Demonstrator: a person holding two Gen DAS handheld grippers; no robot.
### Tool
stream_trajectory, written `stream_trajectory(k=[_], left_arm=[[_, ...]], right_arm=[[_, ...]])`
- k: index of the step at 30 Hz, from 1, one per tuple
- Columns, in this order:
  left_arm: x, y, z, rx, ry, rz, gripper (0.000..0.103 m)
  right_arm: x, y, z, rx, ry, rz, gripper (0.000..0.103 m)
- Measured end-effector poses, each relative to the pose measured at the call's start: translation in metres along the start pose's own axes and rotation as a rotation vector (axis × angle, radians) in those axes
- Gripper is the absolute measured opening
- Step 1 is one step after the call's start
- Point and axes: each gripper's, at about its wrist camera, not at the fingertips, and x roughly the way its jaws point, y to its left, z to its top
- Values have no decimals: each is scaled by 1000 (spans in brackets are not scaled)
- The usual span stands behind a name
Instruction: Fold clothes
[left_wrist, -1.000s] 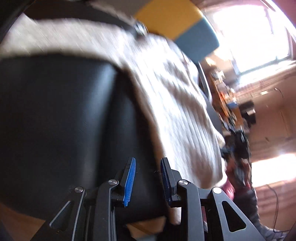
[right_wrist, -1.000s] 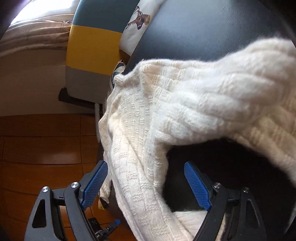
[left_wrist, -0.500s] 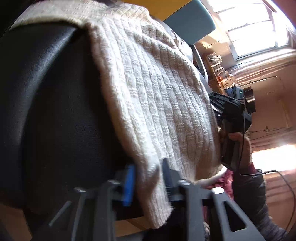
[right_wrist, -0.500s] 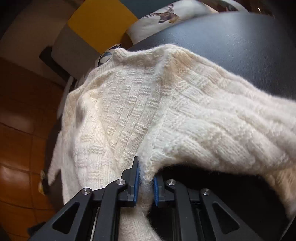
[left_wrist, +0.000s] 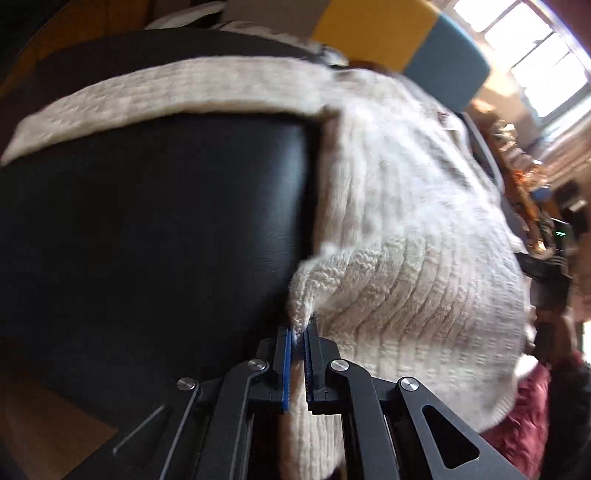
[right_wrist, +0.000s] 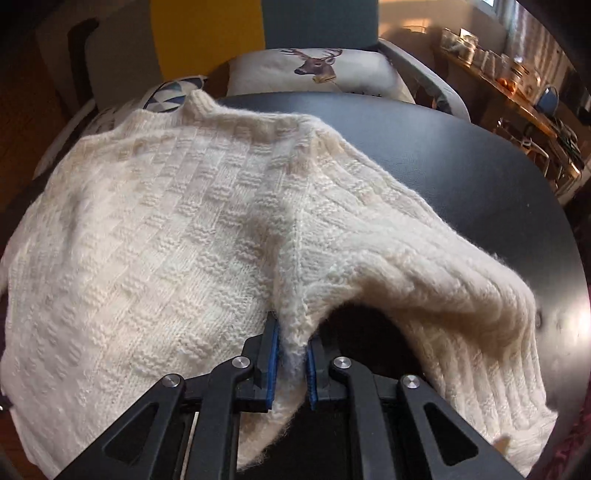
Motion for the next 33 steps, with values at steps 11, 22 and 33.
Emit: stream_trajectory(k=[11, 22, 33], left_arm=[[-33, -1, 12, -23, -46, -15, 12], [5, -113, 12, 176, 24, -128, 17], [53, -197, -15, 359, 161, -136, 17]], right_arm=[[-100, -132, -70, 383, -157, 252, 25], [-73, -175, -129, 308, -74, -37, 32], [-53, -213, -89, 134, -76, -387, 32]])
